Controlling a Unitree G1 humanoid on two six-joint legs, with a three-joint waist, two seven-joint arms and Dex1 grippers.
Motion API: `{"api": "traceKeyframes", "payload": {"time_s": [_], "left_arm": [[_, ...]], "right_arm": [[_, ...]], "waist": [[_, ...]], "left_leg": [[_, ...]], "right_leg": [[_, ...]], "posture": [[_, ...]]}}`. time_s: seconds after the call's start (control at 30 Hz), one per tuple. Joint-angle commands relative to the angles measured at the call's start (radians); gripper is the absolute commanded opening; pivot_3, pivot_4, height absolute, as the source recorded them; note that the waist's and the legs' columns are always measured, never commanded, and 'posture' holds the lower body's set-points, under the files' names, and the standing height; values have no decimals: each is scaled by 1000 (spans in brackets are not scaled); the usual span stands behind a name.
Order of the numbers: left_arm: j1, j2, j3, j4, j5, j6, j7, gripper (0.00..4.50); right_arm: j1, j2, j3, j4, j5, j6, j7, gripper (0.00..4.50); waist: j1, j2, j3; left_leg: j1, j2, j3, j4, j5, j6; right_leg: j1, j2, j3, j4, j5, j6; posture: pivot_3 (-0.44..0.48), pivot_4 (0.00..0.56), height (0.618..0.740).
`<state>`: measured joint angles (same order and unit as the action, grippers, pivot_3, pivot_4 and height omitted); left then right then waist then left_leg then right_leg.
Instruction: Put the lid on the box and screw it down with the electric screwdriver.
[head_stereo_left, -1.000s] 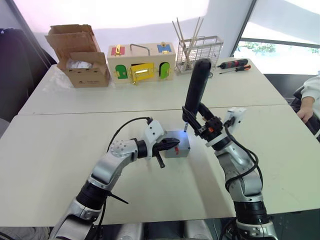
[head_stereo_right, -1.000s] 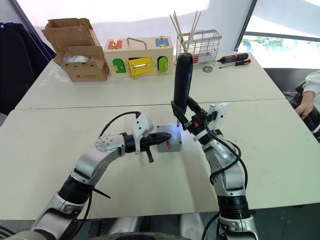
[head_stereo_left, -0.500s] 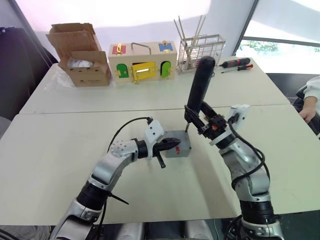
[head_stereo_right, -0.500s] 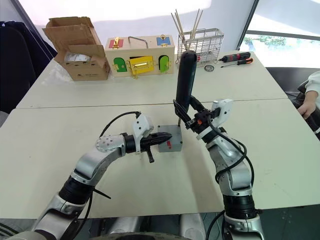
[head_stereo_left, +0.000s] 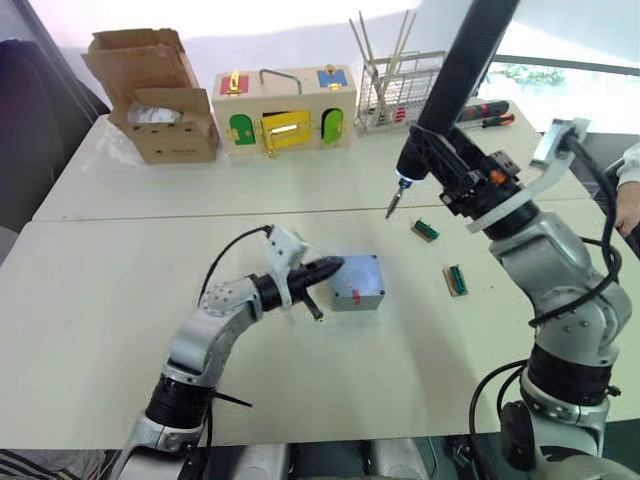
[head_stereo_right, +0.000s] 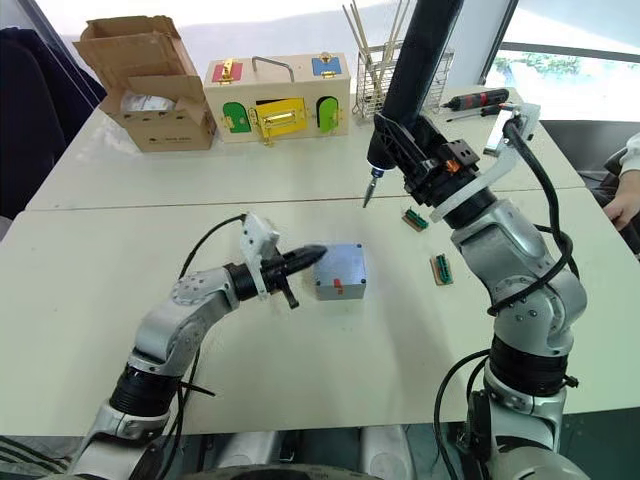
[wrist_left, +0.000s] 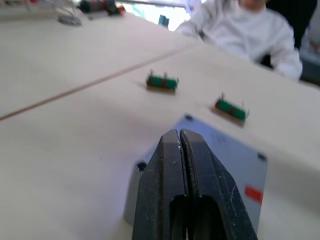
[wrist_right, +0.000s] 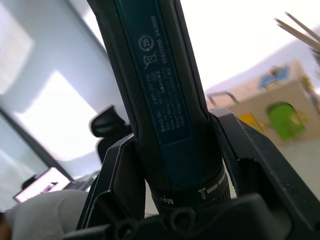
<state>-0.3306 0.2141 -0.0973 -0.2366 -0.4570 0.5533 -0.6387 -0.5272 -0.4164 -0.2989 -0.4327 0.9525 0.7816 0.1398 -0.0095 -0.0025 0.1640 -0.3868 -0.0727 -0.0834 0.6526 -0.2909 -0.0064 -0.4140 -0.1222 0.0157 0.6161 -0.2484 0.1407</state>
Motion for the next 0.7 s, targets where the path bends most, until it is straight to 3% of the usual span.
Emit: {"api": "traceKeyframes", "payload": {"time_s": [0.03,0.1,0.23,0.4,0.5,0.7], "left_arm": [[-57,29,50,-113,-95,76,-1,0],[-63,51,37,-137,-106,100,-10,0],[-63,117,-63,-253,-121,158,-61,0],[-81,129,-121,-280,-91,144,-55,0],[-75,137,-152,-295,-64,135,-44,0],[-50,142,-177,-332,-48,133,-30,0]], "right_arm": [[-94,-112,-74,39,54,87,-42,1924],[-114,-161,-105,75,77,117,-41,1924],[-120,-532,-130,275,-21,290,71,1924],[-7,-756,-60,346,-38,401,312,1924],[35,-826,4,400,-81,450,391,1924],[-21,-794,146,632,-209,512,420,1924]], "waist": [[2,0,2],[2,0,2],[17,5,5],[17,6,7],[13,7,7],[19,8,8]], "left_leg": [[-5,0,0,2,0,-1],[-12,0,0,3,5,-8],[-17,-1,1,4,4,-7],[-21,-1,4,8,2,-2],[-20,0,4,11,-2,3],[-20,0,5,15,0,4]], "right_leg": [[-6,0,0,2,0,0],[-12,0,0,4,1,-1],[-15,-1,0,-1,1,-1],[-15,-1,0,-3,1,-1],[-15,0,0,0,1,0],[-14,0,1,1,4,-4]], "posture": [[0,150,734],[0,150,734],[0,150,734],[0,150,734],[0,150,734],[0,150,734]]}}
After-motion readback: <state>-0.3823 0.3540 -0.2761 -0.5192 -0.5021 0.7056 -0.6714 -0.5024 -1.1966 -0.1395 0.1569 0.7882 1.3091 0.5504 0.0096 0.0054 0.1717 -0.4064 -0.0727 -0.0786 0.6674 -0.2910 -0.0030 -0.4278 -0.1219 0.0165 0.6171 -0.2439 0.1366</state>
